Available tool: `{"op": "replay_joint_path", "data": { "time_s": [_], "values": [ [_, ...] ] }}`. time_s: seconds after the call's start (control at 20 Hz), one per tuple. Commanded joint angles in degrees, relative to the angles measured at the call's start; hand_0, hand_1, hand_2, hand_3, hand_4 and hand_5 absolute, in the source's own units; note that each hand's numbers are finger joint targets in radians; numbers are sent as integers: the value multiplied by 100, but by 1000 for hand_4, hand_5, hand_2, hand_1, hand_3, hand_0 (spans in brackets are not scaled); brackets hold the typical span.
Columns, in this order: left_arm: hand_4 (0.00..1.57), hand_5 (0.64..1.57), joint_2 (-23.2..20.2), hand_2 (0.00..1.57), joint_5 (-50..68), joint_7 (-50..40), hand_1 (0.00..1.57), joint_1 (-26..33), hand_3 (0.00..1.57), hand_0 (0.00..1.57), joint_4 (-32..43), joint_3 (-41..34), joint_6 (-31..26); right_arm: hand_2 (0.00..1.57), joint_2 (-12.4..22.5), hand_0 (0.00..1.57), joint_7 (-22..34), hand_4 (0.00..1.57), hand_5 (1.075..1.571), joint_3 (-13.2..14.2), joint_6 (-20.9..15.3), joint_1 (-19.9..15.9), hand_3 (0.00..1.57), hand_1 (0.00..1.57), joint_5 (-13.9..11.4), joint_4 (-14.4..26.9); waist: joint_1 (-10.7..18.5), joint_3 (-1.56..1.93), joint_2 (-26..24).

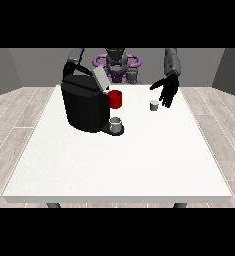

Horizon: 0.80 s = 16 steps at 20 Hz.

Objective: Insert the coffee pod into the coffee machine and close the lid

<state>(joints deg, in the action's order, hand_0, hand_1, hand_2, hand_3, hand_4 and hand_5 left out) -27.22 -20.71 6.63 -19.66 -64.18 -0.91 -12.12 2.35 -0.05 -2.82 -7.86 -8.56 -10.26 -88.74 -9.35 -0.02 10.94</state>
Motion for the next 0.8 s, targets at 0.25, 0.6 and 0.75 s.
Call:
{"op": "replay_joint_path", "data": {
  "time_s": [0.25,0.6,0.75],
  "values": [
    [0,1571,274,589,-918,258,261,-641,247,261,894,212,616,0,-106,0,160,0,1571,242,35,-432,0,0,256,576,158,1,120],
    [448,1571,364,1107,-1707,606,1071,-1004,914,1071,1215,495,1300,0,-228,0,-139,0,1571,53,-180,-614,0,0,-24,1051,220,1,368],
    [429,1571,326,1039,-2105,750,941,-864,871,941,1435,722,1433,0,-130,0,-157,0,1571,345,-174,-826,0,0,103,1156,287,1,384]
  ]
}}
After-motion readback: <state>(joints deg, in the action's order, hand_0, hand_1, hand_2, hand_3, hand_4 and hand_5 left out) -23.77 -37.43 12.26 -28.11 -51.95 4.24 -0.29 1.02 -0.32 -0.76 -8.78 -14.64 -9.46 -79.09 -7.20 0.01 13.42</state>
